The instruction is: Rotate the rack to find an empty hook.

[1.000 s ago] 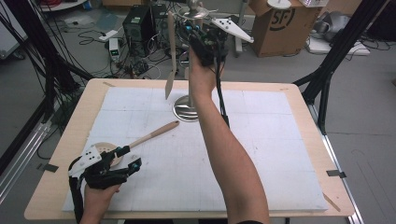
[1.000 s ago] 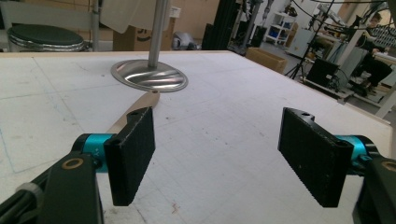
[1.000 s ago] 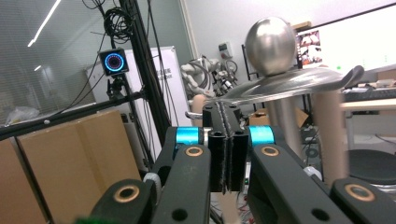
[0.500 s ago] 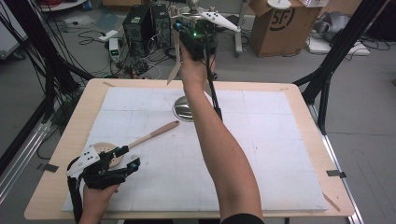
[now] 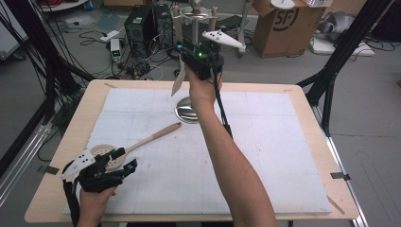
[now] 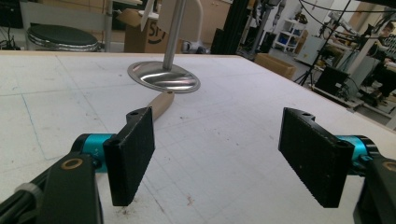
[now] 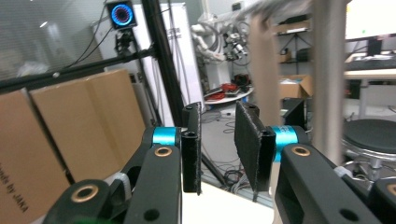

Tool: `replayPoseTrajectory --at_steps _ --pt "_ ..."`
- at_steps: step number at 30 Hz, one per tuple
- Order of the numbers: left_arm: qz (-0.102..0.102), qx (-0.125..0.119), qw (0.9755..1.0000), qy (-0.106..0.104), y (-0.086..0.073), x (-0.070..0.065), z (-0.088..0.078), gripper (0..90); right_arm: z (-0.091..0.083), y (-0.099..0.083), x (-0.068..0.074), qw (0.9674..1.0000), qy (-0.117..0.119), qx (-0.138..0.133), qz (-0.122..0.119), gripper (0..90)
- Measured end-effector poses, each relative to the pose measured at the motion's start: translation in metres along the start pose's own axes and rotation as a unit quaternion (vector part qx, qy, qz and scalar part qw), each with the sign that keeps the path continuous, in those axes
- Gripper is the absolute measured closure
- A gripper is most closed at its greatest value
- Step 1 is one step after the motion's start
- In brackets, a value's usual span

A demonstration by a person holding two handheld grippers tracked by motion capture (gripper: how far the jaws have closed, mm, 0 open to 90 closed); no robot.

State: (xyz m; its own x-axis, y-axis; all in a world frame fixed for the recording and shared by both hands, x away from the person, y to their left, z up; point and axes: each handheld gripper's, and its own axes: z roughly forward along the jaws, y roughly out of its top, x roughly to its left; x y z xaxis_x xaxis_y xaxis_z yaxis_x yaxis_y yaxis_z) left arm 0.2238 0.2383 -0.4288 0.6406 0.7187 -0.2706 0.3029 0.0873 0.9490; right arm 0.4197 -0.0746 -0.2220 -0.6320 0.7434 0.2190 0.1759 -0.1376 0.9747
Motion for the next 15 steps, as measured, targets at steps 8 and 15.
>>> replayPoseTrajectory --at_steps 8,15 --pt "0.011 0.007 0.9999 -0.003 -0.001 -0.004 0.001 27.6 0.007 -0.053 0.016 0.9986 0.025 0.044 0.017 61.5" --pt "0.01 0.007 0.9999 -0.003 -0.001 -0.003 0.004 27.6 0.009 -0.071 0.023 0.9969 0.041 0.059 0.032 58.1"
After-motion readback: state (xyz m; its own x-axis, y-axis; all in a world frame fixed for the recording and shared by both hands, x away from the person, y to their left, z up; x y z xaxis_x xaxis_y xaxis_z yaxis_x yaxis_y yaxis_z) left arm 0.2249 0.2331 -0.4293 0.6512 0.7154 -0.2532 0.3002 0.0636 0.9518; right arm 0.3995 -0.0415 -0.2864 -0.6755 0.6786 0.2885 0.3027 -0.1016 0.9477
